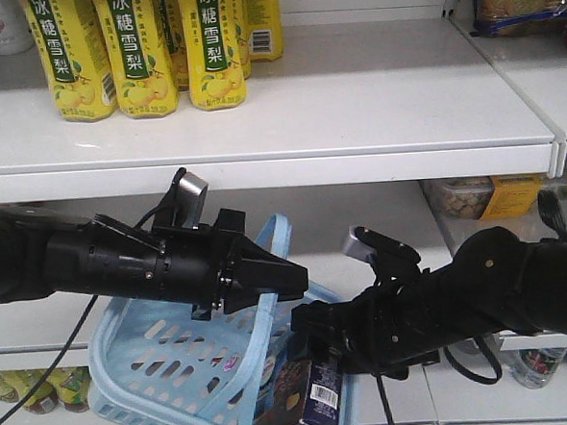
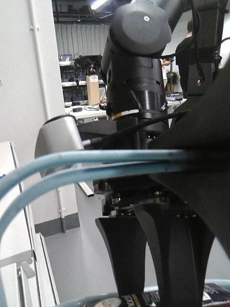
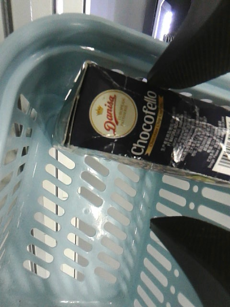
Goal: Left arm holds basket, right arm returns cookies
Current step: 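Close the right gripper on the top of the Chocofello box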
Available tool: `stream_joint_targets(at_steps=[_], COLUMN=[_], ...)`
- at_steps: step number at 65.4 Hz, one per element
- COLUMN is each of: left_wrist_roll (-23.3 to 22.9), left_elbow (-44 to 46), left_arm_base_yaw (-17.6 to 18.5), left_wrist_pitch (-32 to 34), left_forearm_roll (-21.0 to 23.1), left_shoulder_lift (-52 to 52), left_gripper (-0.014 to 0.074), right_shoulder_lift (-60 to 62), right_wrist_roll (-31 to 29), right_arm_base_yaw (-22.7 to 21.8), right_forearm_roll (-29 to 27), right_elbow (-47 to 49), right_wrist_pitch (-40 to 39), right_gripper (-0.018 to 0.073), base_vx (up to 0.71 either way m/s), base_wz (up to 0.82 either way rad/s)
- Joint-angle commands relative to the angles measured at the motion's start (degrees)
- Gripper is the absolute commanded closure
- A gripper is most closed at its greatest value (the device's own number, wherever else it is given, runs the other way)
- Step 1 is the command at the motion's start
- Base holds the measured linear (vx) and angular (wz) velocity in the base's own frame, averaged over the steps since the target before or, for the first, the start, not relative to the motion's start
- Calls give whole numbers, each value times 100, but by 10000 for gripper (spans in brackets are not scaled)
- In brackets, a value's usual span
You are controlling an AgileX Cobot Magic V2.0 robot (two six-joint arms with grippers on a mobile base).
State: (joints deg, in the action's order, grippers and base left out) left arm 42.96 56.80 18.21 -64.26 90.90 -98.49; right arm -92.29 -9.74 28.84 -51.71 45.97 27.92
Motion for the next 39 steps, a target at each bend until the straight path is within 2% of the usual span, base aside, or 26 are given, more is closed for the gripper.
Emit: stream_joint_targets(at_steps=[1, 24, 39], left_wrist_roll=[241, 241, 241], left_elbow=[222, 222, 222], left_arm_base_yaw=[-51, -51, -51], left_wrist_pitch=[57, 57, 56], left_forearm_roll=[1106, 1106, 1101], left_shoulder_lift=[290, 290, 290], left_gripper=[599, 599, 599], right_shoulder_lift=[42, -251, -297], right_wrist_roll=[-292, -545, -1049], right_arm_base_yaw=[-4, -4, -4], right_forearm_roll=[-423, -733, -1360], right_elbow=[158, 158, 158], right_wrist_pitch=[29, 147, 243], right_gripper=[42, 42, 42], base_vx=[0, 0, 0], base_wz=[0, 0, 0])
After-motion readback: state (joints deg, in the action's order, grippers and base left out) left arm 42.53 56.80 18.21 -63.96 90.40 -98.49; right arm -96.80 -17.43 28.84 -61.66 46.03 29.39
